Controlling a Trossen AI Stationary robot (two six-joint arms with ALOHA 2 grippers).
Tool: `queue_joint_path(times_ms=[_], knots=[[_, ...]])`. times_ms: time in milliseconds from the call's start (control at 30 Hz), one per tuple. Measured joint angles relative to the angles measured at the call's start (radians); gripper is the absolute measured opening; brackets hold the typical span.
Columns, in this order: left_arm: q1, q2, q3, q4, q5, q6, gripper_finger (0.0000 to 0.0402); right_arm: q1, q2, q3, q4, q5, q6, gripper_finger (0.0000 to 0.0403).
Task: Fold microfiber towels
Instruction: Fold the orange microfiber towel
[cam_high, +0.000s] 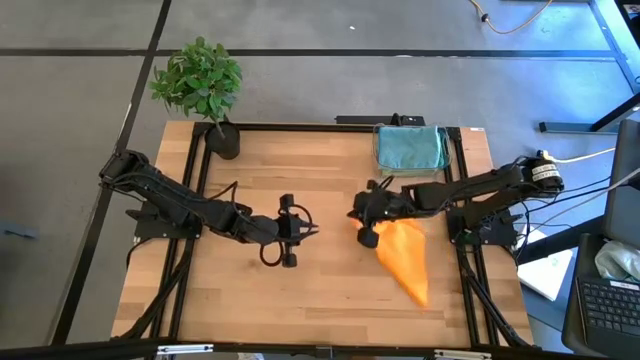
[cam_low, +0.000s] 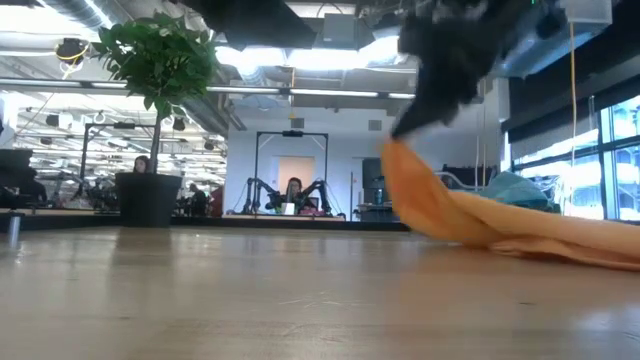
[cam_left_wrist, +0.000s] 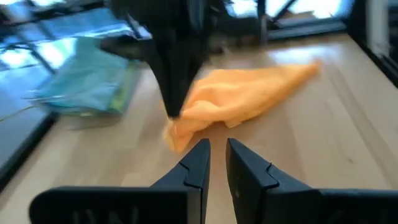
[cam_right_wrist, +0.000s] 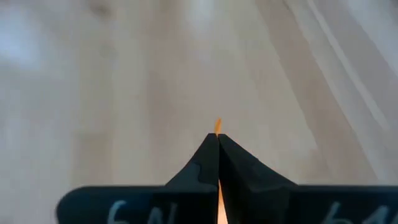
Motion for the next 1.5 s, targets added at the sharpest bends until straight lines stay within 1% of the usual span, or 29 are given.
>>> queue_joint_path(times_ms=[67,100,233,333,400,467,533,667,700,733,767,833,867,900,933,1000,1067,1100,1133,1233,1300,1400,1500], knots=[[-0.001,0.001,0.0,-0.024,0.044,0.011,0.0043,0.046,0.0,0.05,0.0,0.003,-0.038,0.0002],[-0.005,0.001,0.0,-0.032,0.047,0.011,0.0043,0.072,0.0,0.075,0.003,0.012,-0.05,0.0002],[-0.025,0.002,0.0,-0.038,0.047,0.01,0.0046,0.158,0.0,0.156,0.003,0.106,-0.106,0.0002],[-0.03,0.02,0.0,-0.034,0.045,0.001,0.006,0.201,0.0,0.2,0.003,0.187,-0.149,0.0001],[-0.026,0.03,0.0,-0.029,0.041,-0.018,0.0073,0.214,-0.001,0.215,0.004,0.192,-0.159,0.0001],[-0.016,0.04,0.0,-0.034,0.039,-0.021,0.0088,0.22,-0.001,0.217,-0.011,0.186,-0.142,0.0001],[-0.01,0.046,0.0,-0.042,0.037,-0.022,0.01,0.221,0.002,0.216,-0.064,0.173,-0.103,0.0004],[-0.012,0.047,0.0,-0.084,0.034,-0.004,0.0114,0.221,0.045,0.173,-0.138,0.178,-0.012,0.0034],[-0.012,0.047,0.0,-0.108,0.015,0.012,0.0115,0.221,0.064,0.153,-0.121,0.179,-0.01,0.0045],[-0.014,0.046,0.0,-0.141,-0.033,0.022,0.0115,0.22,0.083,0.132,-0.09,0.178,-0.01,0.0058],[-0.017,0.041,0.0,-0.182,-0.113,0.015,0.0114,0.216,0.105,0.111,-0.048,0.172,-0.012,0.0072],[-0.029,0.029,0.0,-0.267,-0.323,-0.068,0.011,0.211,0.161,0.079,0.079,0.153,-0.042,0.0101],[-0.033,0.022,0.0,-0.315,-0.402,-0.111,0.0108,0.209,0.191,0.067,0.15,0.134,-0.065,0.0116],[-0.038,0.014,0.0,-0.358,-0.437,-0.138,0.0107,0.207,0.222,0.064,0.213,0.119,-0.1,0.013],[-0.042,0.007,0.0,-0.382,-0.438,-0.152,0.0105,0.206,0.263,0.066,0.287,0.098,-0.138,0.0144],[-0.052,-0.014,0.0,-0.402,-0.38,-0.145,0.0102,0.206,0.337,0.09,0.371,0.076,-0.18,0.0168],[-0.063,-0.026,0.001,-0.394,-0.26,-0.097,0.0101,0.206,0.42,0.145,0.365,0.072,-0.196,0.0187],[-0.071,-0.03,0.001,-0.398,-0.221,-0.08,0.0101,0.206,0.458,0.177,0.339,0.071,-0.198,0.0194],[-0.08,-0.031,0.0,-0.398,-0.213,-0.075,0.0101,0.206,0.493,0.211,0.3,0.071,-0.203,0.02],[-0.1,-0.041,0.0,-0.403,-0.268,-0.071,0.01,0.206,0.582,0.323,0.159,0.088,-0.221,0.0205],[-0.109,-0.047,0.001,-0.396,-0.286,-0.071,0.01,0.206,0.629,0.386,0.071,0.148,-0.22,0.0202],[-0.123,-0.045,0.0,-0.401,-0.288,-0.071,0.01,0.206,0.678,0.443,0.001,0.222,-0.22,0.019],[-0.133,-0.046,0.0,-0.399,-0.302,-0.068,0.01,0.207,0.699,0.456,-0.006,0.24,-0.221,0.0174]])
